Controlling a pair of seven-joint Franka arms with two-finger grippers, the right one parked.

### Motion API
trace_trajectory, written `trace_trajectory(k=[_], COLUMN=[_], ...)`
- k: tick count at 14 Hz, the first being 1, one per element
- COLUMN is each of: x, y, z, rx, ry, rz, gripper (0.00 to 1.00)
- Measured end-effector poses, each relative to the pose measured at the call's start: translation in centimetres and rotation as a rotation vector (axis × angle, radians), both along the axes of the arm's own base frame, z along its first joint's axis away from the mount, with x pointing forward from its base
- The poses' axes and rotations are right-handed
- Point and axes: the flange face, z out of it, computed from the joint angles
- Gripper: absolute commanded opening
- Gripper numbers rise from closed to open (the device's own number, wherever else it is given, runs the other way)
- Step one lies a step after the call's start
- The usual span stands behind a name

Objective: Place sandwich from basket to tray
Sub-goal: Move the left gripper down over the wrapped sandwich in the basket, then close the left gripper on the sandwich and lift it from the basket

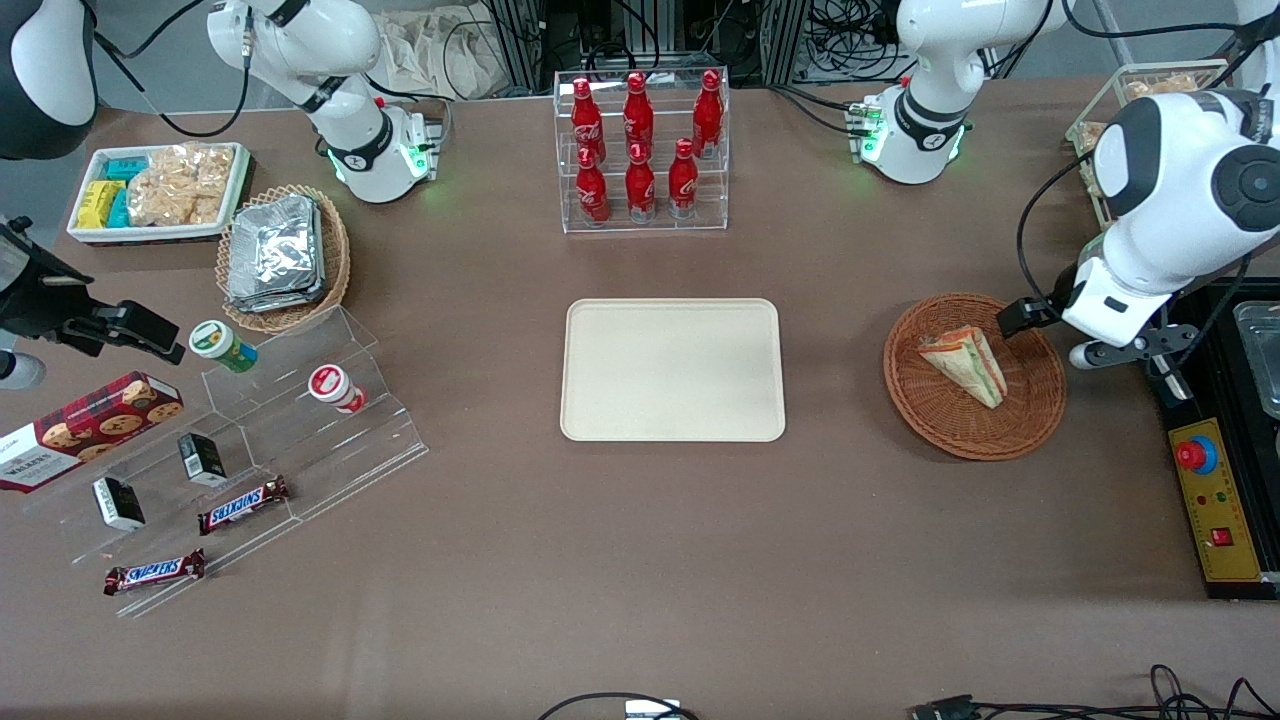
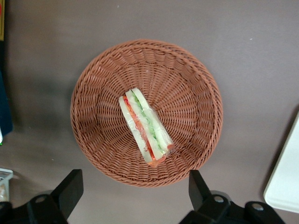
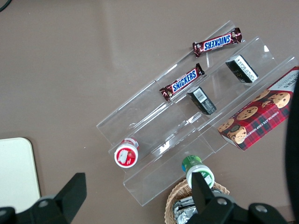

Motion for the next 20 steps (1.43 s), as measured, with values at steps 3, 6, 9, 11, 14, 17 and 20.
trace_trajectory(k=[3, 6, 9, 11, 14, 17, 20], x=[-0.9, -2.3, -3.7, -4.1, -4.3, -4.1, -4.4], y=[0.0, 0.0, 0.0, 0.0, 0.0, -0.1, -0.1], z=[-2.6, -5.8, -8.7, -9.9, -11.6, -12.6, -13.9], rx=[0.005, 0.008, 0.008, 0.006, 0.002, -0.001, -0.008], ry=[-0.011, -0.039, -0.058, -0.073, -0.087, -0.085, -0.102], rz=[0.069, 0.145, 0.209, 0.242, 0.295, 0.315, 0.331], gripper=[1.0, 1.0, 1.0, 1.0, 1.0, 1.0, 1.0])
